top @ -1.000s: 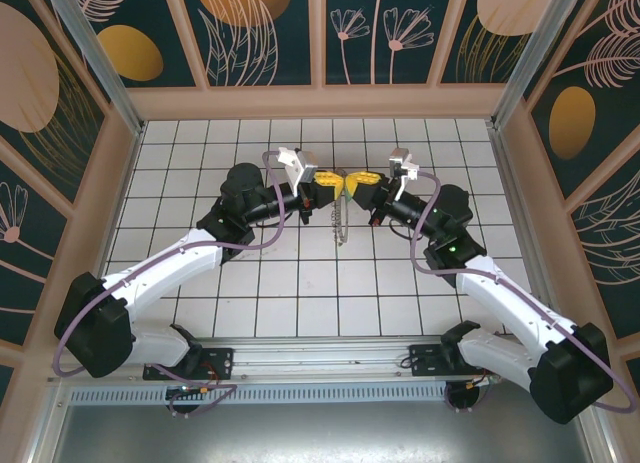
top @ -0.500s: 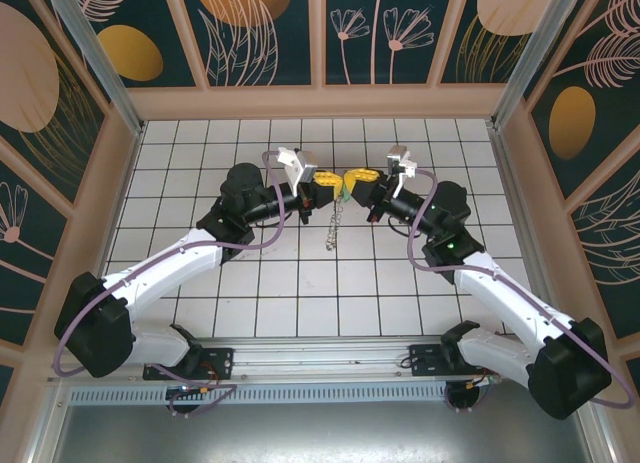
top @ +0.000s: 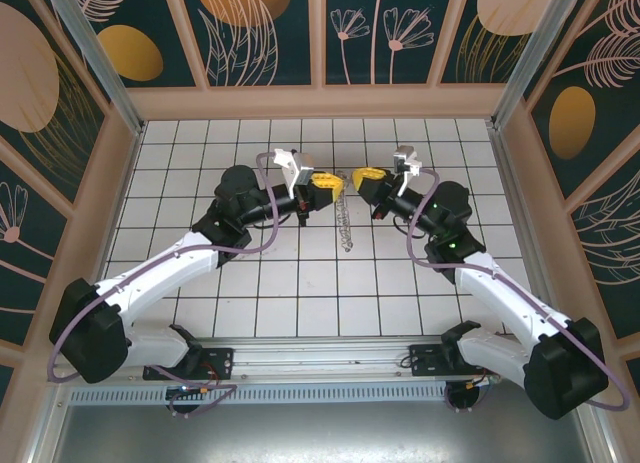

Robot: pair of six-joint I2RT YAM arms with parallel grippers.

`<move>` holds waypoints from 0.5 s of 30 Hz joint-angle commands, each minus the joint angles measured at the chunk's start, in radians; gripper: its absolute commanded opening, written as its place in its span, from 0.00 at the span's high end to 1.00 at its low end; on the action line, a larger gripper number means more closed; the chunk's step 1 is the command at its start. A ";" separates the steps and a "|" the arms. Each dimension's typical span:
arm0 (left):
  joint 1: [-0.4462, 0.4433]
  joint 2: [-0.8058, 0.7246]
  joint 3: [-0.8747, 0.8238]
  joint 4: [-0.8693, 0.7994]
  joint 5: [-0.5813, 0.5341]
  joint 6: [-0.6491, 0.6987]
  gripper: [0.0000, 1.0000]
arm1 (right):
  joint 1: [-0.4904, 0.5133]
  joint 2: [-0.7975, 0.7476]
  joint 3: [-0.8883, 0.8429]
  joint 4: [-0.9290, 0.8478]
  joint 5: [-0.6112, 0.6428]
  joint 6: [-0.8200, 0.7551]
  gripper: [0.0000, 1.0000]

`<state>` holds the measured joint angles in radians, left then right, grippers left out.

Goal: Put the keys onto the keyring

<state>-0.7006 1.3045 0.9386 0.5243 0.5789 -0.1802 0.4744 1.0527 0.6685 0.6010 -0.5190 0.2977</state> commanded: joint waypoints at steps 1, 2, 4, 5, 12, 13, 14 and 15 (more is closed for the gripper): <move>-0.005 -0.027 0.002 0.064 0.024 -0.012 1.00 | -0.006 -0.008 -0.013 0.036 -0.001 0.015 1.00; -0.005 -0.027 0.002 0.063 0.023 -0.011 1.00 | -0.006 -0.011 -0.012 0.035 -0.002 0.015 1.00; -0.004 -0.025 0.003 0.059 0.025 -0.009 1.00 | -0.007 -0.024 -0.008 0.031 -0.005 0.015 1.00; -0.005 -0.025 0.005 0.056 0.024 -0.008 1.00 | -0.008 -0.032 -0.006 0.027 -0.006 0.013 1.00; -0.004 -0.012 0.010 0.035 0.026 -0.001 1.00 | -0.006 -0.116 0.020 -0.037 -0.028 -0.011 1.00; -0.005 -0.010 0.011 0.034 0.027 0.000 1.00 | -0.006 -0.125 0.023 -0.043 -0.036 -0.012 1.00; -0.005 -0.009 0.011 0.035 0.028 0.000 1.00 | -0.006 -0.131 0.026 -0.047 -0.041 -0.012 1.00; -0.005 -0.006 0.016 0.033 0.030 0.001 1.00 | -0.006 -0.135 0.028 -0.049 -0.048 -0.011 1.00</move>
<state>-0.7006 1.2991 0.9386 0.5270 0.5869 -0.1806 0.4728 0.9443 0.6659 0.5640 -0.5320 0.2943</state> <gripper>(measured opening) 0.045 0.049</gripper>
